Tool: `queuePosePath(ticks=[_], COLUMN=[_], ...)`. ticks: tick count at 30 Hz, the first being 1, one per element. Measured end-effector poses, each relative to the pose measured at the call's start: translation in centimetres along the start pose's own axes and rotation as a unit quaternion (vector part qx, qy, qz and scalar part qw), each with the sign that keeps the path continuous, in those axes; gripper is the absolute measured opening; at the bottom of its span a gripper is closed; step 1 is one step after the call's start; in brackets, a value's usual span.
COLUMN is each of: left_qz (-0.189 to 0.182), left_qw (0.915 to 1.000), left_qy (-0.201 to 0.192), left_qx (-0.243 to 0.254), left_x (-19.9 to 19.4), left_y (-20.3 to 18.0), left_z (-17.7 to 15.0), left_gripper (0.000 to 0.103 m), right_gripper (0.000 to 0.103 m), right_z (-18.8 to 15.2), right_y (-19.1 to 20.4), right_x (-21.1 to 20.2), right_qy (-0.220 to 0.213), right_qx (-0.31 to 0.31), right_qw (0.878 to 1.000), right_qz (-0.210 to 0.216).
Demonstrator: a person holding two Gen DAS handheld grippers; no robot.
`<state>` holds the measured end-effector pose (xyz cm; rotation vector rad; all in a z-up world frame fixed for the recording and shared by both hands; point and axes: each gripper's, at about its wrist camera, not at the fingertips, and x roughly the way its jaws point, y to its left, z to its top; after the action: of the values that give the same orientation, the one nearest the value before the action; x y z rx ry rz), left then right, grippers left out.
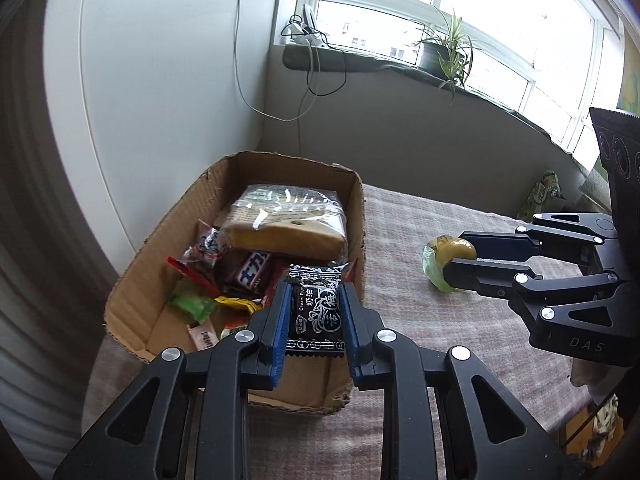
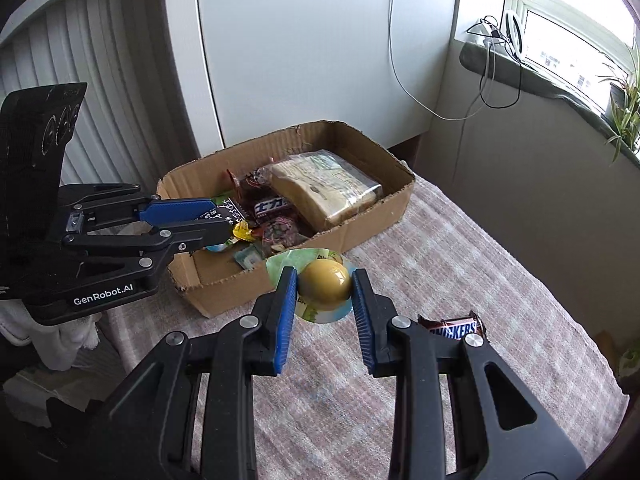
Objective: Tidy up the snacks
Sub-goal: 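Carry the black pack and yellow ball candy over the cardboard box, then open both grippers to drop the black pack and ball candy into the box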
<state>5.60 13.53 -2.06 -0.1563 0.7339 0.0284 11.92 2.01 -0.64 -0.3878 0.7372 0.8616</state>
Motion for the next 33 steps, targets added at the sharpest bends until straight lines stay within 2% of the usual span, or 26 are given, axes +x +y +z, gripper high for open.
queuePosePath(ticks=[14, 33], left_qz=[0.039, 0.044], left_qw=[0.9988, 0.9983], left_qy=[0.0, 0.001], left_qx=[-0.03, -0.038], left_x=[0.4, 0.8], left_y=[5.5, 6.5], left_z=[0.3, 0.6], left_gripper=[0.023, 0.025], right_gripper=[0.029, 0.029], right_z=[3.1, 3.0], right_y=[4.0, 5.6], right_x=[4.3, 6.8], right_qy=[0.014, 0.034], right_qx=[-0.021, -0.033], right_qw=[0.999, 0.998], right_qz=[0.034, 0.045])
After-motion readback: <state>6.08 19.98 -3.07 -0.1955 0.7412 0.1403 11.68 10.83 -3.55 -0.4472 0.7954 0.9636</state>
